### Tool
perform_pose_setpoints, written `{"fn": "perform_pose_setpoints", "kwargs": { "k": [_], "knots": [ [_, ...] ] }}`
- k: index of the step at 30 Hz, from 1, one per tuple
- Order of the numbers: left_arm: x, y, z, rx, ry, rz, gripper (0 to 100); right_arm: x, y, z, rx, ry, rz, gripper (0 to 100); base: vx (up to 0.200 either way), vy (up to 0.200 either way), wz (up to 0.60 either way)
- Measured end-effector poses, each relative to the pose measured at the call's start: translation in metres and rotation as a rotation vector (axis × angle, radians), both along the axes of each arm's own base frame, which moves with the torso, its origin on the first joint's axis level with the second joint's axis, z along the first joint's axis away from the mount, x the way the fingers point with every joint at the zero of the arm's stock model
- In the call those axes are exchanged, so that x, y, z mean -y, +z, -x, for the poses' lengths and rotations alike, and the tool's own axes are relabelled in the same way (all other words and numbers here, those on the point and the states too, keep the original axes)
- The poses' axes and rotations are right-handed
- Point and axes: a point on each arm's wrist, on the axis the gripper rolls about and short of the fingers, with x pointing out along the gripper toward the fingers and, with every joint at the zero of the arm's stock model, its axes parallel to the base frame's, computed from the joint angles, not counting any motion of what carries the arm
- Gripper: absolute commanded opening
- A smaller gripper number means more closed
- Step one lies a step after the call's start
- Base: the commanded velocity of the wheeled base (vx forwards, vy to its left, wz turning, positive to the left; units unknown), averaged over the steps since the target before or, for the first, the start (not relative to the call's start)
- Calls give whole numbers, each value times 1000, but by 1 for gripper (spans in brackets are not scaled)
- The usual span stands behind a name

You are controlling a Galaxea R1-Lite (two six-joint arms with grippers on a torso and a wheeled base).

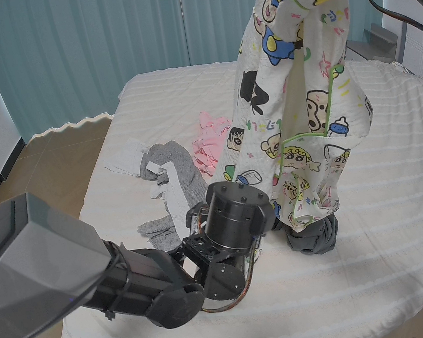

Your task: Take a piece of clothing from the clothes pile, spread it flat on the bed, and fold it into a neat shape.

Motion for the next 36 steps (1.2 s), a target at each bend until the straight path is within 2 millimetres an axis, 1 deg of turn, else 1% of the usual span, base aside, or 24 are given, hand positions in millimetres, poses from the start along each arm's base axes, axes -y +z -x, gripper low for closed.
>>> {"fn": "perform_pose_setpoints", "kwargs": {
  "k": [3,7,11,14,19,23,26,32,36],
  "knots": [
    [-12,5,-9,21,73,-32,100,4,0,-2,-1,-25,1,0,0,0,0],
    [-27,10,-12,13,113,-83,100,11,-1,-6,-2,-58,-1,0,0,0,0],
    [-42,11,-5,-19,118,-129,100,15,-1,-9,-2,-79,0,0,0,0,0],
    [-52,10,3,-52,78,-154,100,18,-2,-11,-4,-95,3,0,0,0,0],
    [-62,17,12,-59,40,-149,100,21,-6,-14,-12,-114,14,0,0,0,0],
    [-63,27,13,-39,31,-115,100,21,-7,-15,-14,-116,18,0,0,0,0],
    [-61,29,15,-43,-8,-99,100,21,-8,-15,-17,-112,17,0,0,0,0],
    [-54,26,19,-79,-147,-42,100,21,-8,-15,-17,-108,16,0,0,0,0],
    [-47,22,15,-57,-168,11,100,21,-8,-15,-17,-105,15,0,0,0,0]
  ]
}}
